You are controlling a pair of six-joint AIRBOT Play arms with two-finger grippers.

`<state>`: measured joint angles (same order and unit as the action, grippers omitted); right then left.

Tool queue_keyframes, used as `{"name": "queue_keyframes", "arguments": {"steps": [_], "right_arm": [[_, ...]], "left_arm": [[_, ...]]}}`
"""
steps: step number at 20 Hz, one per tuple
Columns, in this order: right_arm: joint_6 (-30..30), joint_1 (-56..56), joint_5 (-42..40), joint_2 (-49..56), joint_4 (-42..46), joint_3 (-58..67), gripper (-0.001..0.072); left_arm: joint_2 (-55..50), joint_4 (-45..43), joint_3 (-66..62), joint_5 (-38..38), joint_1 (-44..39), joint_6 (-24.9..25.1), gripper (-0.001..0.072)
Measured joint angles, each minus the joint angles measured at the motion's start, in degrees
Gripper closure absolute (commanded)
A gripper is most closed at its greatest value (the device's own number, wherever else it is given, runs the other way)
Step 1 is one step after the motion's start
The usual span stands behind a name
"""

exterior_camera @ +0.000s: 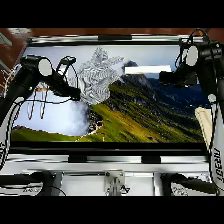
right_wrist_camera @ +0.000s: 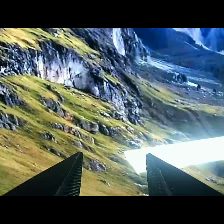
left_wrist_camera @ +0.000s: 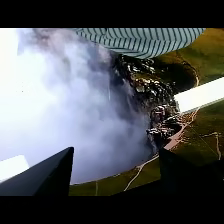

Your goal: Fold the shirts.

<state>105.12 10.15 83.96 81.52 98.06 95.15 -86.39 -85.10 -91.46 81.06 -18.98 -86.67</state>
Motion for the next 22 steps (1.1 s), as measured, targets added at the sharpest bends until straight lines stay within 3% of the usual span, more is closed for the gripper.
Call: {"name": "queue_keyframes", "arguments": {"steps": [22], "right_arm": [[0.1,0.0,-2.6,0.0,-0.1,0.0,0.0199]], "left_arm": [[-0.2,1.0,0.0,0.0,0.0,-0.1,0.0092]]}}
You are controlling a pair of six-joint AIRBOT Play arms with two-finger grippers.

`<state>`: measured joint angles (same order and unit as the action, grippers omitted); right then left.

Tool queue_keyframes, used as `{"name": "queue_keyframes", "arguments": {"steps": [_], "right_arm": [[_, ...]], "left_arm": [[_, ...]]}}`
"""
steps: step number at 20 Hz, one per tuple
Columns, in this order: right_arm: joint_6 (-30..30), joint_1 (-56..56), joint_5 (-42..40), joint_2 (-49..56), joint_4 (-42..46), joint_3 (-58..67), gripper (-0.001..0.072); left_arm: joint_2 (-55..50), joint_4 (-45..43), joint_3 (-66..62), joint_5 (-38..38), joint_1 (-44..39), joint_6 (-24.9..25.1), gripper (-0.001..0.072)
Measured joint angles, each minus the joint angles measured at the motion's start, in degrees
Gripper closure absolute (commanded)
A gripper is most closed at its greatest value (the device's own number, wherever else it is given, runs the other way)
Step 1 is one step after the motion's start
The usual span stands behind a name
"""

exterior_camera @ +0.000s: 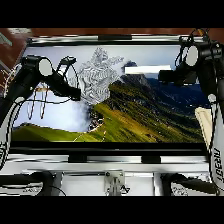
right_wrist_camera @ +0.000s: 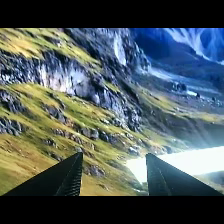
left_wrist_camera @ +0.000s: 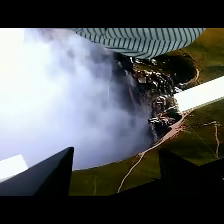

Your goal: Fold the shirts.

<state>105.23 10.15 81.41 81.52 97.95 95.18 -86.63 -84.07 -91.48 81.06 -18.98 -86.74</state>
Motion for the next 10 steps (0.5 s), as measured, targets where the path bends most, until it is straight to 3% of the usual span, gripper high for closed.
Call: {"name": "queue_keyframes", "arguments": {"steps": [8,10], "right_arm": [[0.0,0.0,-5.5,0.0,0.1,0.0,0.0199],[-0.1,0.0,-6.7,0.1,0.0,0.0,0.0199]], "left_arm": [[-3.6,8.3,0.0,-8.2,0.0,-0.1,0.0091],[-4.7,9.0,0.0,-8.8,0.0,-0.1,0.0062]]}}
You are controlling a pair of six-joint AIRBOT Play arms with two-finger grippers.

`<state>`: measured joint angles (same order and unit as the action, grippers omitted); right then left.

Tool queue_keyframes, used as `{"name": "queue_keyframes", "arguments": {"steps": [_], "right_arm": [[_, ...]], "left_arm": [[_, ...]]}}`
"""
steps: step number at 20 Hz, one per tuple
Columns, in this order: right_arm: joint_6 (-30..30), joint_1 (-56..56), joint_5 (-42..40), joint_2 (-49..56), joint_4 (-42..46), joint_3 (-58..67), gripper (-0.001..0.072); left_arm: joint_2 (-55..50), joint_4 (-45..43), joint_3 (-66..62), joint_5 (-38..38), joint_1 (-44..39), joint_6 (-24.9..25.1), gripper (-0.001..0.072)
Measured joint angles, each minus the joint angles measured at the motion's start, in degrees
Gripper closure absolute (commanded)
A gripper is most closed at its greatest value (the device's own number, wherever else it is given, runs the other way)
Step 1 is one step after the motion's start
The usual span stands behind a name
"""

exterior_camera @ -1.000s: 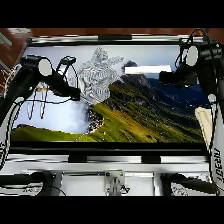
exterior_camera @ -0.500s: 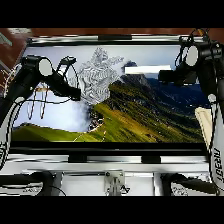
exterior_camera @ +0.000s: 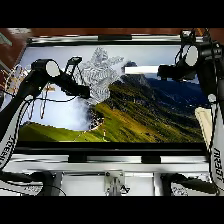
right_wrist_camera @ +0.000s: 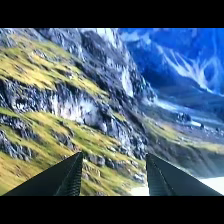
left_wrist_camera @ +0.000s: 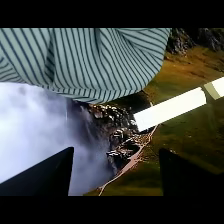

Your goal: Fold the shirts.

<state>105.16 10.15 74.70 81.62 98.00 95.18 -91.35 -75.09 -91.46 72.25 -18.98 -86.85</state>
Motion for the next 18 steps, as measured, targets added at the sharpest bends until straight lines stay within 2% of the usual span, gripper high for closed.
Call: {"name": "queue_keyframes", "arguments": {"steps": [1,9,10,11,12,13,18], "right_arm": [[0.0,0.0,-0.4,0.0,0.0,0.0,0.0199],[-0.1,0.0,-1.4,0.6,-4.2,0.0,0.0197],[-0.1,0.0,-1.5,0.7,-5.2,0.0,0.0197],[-0.1,0.0,-1.6,0.7,-6.0,0.0,0.0198],[-0.1,0.0,-1.6,0.7,-6.8,0.0,0.0198],[-0.1,0.0,-1.6,0.7,-7.8,0.0,0.0198],[-1.2,0.0,-0.5,0.7,-11.0,0.0,0.0198]], "left_arm": [[-0.5,0.3,0.0,-1.1,0.0,0.0,0.0012],[-8.0,1.0,-0.4,-15.3,4.0,-2.8,0.0032],[-9.1,1.6,-0.4,-16.5,4.5,-3.1,0.0086],[-10.0,2.4,-0.5,-17.7,4.8,-3.4,0.0311],[-10.8,3.6,-0.5,-18.8,4.9,-3.5,0.0572],[-11.5,5.1,-0.5,-19.9,5.0,-3.6,0.0651],[-9.6,8.0,-4.2,-20.3,7.0,-1.3,0.0655]]}}
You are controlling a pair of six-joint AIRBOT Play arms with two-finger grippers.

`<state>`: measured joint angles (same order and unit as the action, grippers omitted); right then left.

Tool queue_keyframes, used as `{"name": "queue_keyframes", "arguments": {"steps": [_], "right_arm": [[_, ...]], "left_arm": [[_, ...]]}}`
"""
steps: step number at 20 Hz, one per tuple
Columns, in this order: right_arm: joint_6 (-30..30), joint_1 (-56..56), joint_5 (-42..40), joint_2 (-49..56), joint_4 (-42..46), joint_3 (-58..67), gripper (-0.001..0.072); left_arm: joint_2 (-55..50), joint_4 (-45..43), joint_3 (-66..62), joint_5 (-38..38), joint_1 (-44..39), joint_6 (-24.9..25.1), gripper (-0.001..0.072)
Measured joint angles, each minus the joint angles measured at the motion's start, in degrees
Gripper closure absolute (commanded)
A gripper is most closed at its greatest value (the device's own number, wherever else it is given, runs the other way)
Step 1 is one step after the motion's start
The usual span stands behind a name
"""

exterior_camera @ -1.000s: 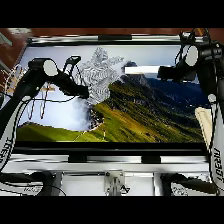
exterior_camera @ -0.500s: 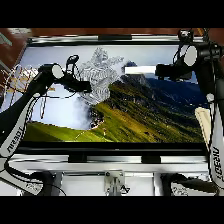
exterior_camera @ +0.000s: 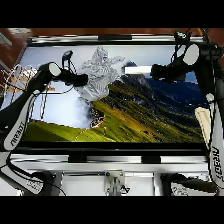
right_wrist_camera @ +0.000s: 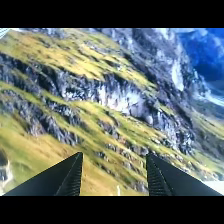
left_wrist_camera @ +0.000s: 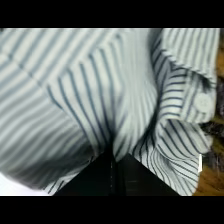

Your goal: Fold the shirts.

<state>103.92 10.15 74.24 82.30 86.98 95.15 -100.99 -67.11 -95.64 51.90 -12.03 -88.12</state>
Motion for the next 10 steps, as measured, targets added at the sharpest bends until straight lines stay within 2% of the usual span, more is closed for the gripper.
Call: {"name": "queue_keyframes", "arguments": {"steps": [4,5,6,10], "right_arm": [[-1.5,0.0,1.2,0.0,-1.3,0.0,0.0198],[-1.8,0.0,1.3,0.0,-2.2,0.0,0.016],[-2.3,0.0,1.4,0.0,-3.7,0.0,0.0021],[-8.0,1.1,1.2,1.4,-15.1,0.0,0.002]], "left_arm": [[9.6,-8.7,-2.3,5.8,1.5,1.6,0.0655],[12.3,-10.9,-2.5,8.0,1.7,1.8,0.0655],[15.1,-12.6,-2.6,10.6,1.7,2.0,0.0655],[25.0,-16.2,-2.9,19.6,0.1,2.3,0.0655]]}}
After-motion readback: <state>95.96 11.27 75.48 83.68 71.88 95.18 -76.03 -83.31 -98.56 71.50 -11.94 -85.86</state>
